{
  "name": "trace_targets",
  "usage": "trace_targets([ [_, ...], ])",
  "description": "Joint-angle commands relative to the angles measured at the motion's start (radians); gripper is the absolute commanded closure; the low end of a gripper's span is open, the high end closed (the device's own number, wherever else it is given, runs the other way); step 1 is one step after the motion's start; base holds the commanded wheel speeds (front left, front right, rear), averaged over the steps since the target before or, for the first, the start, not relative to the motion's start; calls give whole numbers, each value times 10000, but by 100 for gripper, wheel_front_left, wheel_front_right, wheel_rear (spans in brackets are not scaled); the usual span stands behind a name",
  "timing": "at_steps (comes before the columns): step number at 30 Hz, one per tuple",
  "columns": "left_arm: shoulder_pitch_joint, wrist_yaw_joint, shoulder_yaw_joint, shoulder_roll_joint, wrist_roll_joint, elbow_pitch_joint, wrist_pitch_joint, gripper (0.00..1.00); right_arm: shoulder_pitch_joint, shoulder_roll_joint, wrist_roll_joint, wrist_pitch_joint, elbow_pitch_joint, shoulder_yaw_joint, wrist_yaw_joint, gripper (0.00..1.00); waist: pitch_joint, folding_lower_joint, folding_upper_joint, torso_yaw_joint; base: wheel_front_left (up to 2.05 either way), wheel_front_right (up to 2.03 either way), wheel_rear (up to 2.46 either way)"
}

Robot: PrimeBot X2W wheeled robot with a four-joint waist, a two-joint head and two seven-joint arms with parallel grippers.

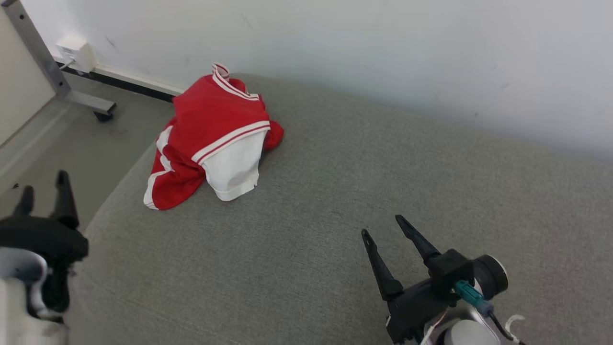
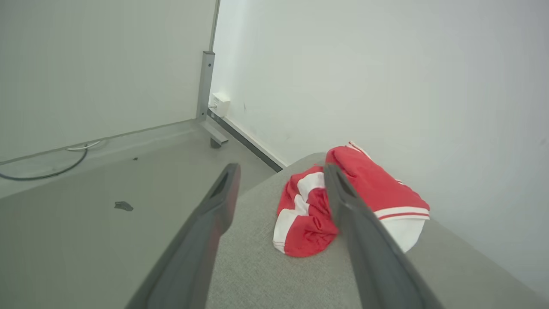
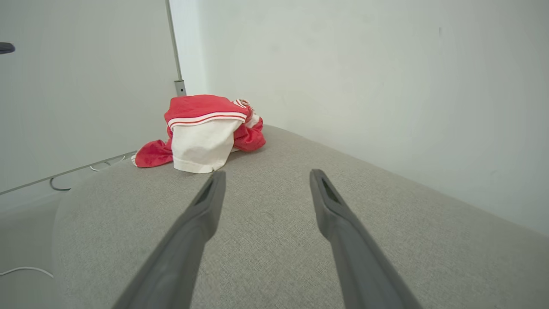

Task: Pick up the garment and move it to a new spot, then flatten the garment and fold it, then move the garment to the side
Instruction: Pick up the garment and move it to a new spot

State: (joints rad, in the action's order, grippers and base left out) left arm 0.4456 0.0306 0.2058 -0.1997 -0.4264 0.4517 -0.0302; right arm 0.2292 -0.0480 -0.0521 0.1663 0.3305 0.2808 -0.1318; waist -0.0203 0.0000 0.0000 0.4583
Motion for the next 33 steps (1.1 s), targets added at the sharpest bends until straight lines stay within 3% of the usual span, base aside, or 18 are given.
trace_targets([
  [1, 682, 94, 318, -225, -443, 183, -259, 0, 244, -42, 113, -102, -274, 215, 21, 0, -2292, 0, 0, -1994, 0, 0, 0],
  [5, 1785, 81, 1398, -436, -2012, 634, -1220, 0, 496, -42, 243, -286, -802, 531, 21, 0, -3055, 0, 0, -2539, 0, 0, 0],
  [9, 2491, -56, 1767, -807, -2983, 907, -2901, 0, 681, -39, 345, -385, -1201, 616, 21, 0, -3737, 0, 0, -3017, 0, 0, 0],
  [14, 3170, -639, 2274, -1030, -3971, 926, -4431, 0, 861, -30, 444, -477, -1662, 529, 21, 0, -4471, 0, 0, -3522, 0, 0, 0],
  [16, 3280, -753, 2267, -1123, -4066, 867, -4688, 0, 891, -30, 459, -469, -1721, 495, 21, 0, -4585, 0, 0, -3587, 0, 0, 0],
  [24, 3337, -1969, 2367, -1900, -3729, 271, -5629, 0, 837, -24, 310, -412, -2049, 340, 21, 0, -5243, 0, 0, -4124, 0, 0, 0],
  [30, 2910, -2127, 2089, -2293, -3231, 178, -5727, 0, 836, -25, 198, -297, -1957, 297, 21, 0, -5256, 0, 0, -4232, 0, 0, 0],
  [31, 2858, -2083, 2026, -2328, -3153, 208, -5604, 9, 851, -25, 195, -258, -1921, 300, 21, 0, -5212, 0, 0, -4231, 0, 0, 0],
  [32, 2822, -2044, 2011, -2357, -3056, 233, -5431, 58, 840, -30, 148, -245, -1882, 301, 21, 0, -5154, 0, 0, -4225, 0, 0, 0],
  [33, 2789, -1958, 2009, -2396, -3010, 274, -5295, 100, 831, -36, 141, -227, -1841, 296, 21, 0, -5085, 0, 0, -4216, 0, 0, 0],
])
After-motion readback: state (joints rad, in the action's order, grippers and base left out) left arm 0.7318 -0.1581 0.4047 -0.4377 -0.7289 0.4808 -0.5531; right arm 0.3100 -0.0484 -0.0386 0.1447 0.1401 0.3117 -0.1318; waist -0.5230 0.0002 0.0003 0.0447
